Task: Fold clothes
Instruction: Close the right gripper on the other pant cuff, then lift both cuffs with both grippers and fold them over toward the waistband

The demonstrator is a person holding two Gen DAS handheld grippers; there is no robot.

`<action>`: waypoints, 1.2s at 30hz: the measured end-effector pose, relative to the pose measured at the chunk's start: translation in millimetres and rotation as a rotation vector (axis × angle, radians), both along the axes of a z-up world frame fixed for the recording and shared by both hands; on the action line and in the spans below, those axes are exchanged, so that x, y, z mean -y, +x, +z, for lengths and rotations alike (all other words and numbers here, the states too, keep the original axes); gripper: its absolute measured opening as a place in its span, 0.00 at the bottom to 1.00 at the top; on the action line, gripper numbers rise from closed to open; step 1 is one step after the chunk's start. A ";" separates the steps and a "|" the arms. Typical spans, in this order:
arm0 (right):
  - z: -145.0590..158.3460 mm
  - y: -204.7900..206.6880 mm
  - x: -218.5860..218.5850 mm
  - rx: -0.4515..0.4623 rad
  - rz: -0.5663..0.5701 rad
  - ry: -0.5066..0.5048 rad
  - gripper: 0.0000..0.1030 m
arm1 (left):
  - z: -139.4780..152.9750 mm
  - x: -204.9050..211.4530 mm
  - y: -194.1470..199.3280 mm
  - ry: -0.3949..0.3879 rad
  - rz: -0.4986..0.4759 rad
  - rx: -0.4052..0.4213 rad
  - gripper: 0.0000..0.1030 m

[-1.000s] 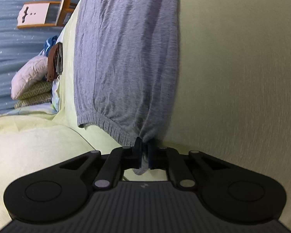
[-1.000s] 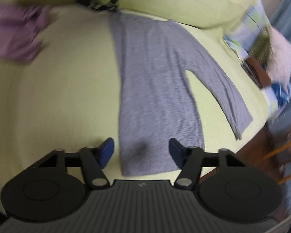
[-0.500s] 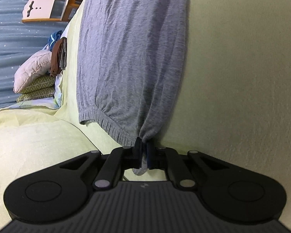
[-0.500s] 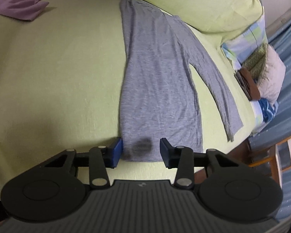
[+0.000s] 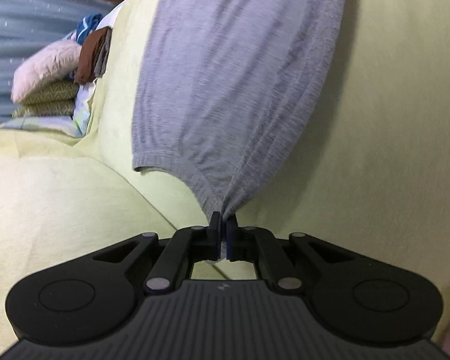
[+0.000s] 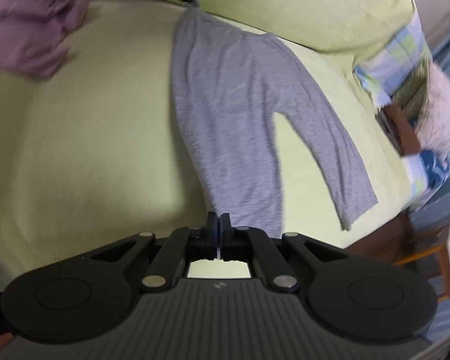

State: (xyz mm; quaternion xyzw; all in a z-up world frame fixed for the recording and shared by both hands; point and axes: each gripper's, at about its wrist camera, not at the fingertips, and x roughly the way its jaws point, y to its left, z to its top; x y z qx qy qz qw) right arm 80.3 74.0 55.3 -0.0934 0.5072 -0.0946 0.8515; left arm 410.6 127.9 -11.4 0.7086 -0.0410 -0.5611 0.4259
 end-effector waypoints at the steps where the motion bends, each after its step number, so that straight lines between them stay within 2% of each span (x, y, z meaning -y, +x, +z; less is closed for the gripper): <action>1: 6.1 1.2 9.5 -0.001 -0.010 0.025 0.00 | 9.6 5.8 0.8 0.006 0.018 -0.017 0.00; 4: 33.6 5.6 60.1 -0.009 -0.051 0.124 0.00 | 36.5 31.6 3.5 0.020 0.077 -0.066 0.00; 7: 42.3 7.0 100.8 -0.011 -0.082 0.199 0.00 | 54.1 57.3 6.4 0.067 0.111 -0.101 0.00; 11: 39.9 12.9 160.5 -0.016 -0.105 0.321 0.00 | 64.1 88.5 13.8 0.129 0.162 -0.150 0.00; 14: 26.3 20.6 231.3 -0.041 -0.143 0.507 0.00 | 66.3 125.1 27.8 0.183 0.234 -0.212 0.00; 17: 15.8 25.6 271.9 -0.055 -0.158 0.580 0.00 | 64.7 162.5 41.5 0.237 0.285 -0.258 0.00; 18: 11.3 29.6 297.9 -0.056 -0.166 0.608 0.00 | 62.4 173.6 45.2 0.253 0.290 -0.264 0.00; 23: -8.8 40.7 354.2 -0.068 -0.200 0.664 0.00 | 48.4 219.6 63.8 0.306 0.340 -0.295 0.00; 29: -31.9 59.8 407.7 -0.068 -0.239 0.719 0.00 | 36.1 255.5 79.3 0.357 0.374 -0.318 0.00; 36: -39.1 70.8 438.2 -0.056 -0.292 0.739 0.00 | 27.6 280.8 94.2 0.360 0.408 -0.314 0.00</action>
